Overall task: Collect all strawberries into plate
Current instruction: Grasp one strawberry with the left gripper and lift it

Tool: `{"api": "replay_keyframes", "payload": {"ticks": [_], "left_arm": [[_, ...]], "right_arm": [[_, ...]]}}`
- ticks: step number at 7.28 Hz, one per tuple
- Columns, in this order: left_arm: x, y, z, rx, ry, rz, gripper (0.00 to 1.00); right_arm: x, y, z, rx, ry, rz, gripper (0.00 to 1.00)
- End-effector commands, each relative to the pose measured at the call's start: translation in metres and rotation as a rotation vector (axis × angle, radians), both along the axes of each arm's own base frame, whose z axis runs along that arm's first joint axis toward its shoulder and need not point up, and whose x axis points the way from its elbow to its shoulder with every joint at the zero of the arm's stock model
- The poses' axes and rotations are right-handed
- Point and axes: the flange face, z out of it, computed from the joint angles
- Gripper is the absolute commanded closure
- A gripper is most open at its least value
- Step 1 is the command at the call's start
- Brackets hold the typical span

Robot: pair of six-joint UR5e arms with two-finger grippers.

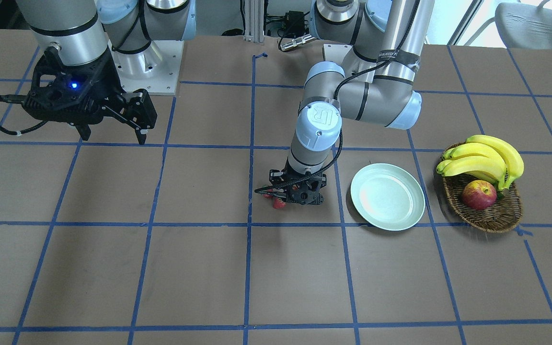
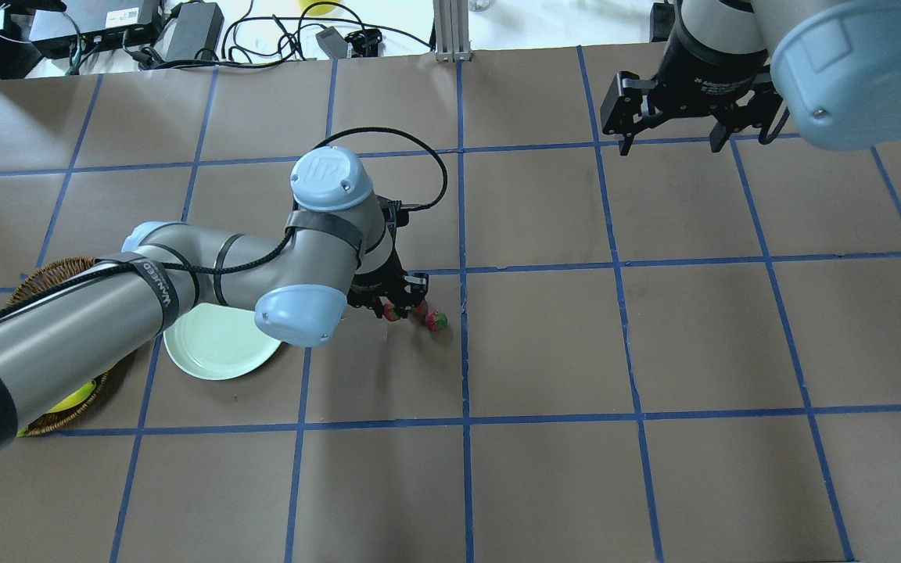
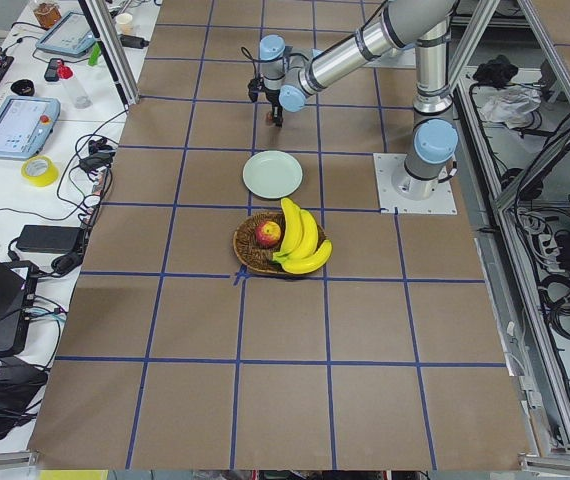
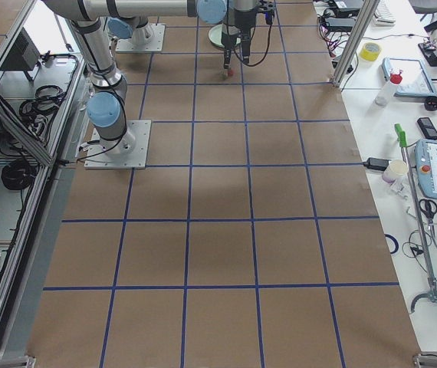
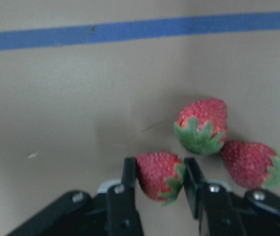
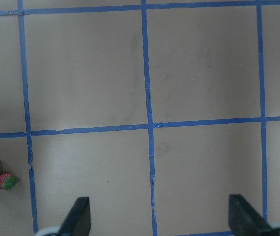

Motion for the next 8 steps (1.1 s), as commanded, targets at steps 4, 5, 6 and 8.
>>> {"api": "replay_keyframes", "payload": {"ticks": [4, 5, 6, 8], "left_arm": [[0.137, -0.064, 0.047, 0.131, -0.056, -0.039, 1.0], [0.164, -0.059, 0.037, 0.164, -0.09, -0.046, 1.0], [0.189, -0.052, 0.028, 0.194, -0.14, -0.065, 1.0], [0.211, -0.036, 0.0, 0.241, -0.133, -0.047, 1.0]], "right_arm": [[0.0, -0.002, -0.002, -0.004, -0.002, -0.001, 0.0], [0.0, -0.003, -0.003, -0.004, -0.002, -0.001, 0.0], [0.0, -0.003, -0.003, -0.006, -0.002, -0.002, 0.0], [-0.002, -0.003, -0.001, -0.006, 0.006, -0.005, 0.0]]}}
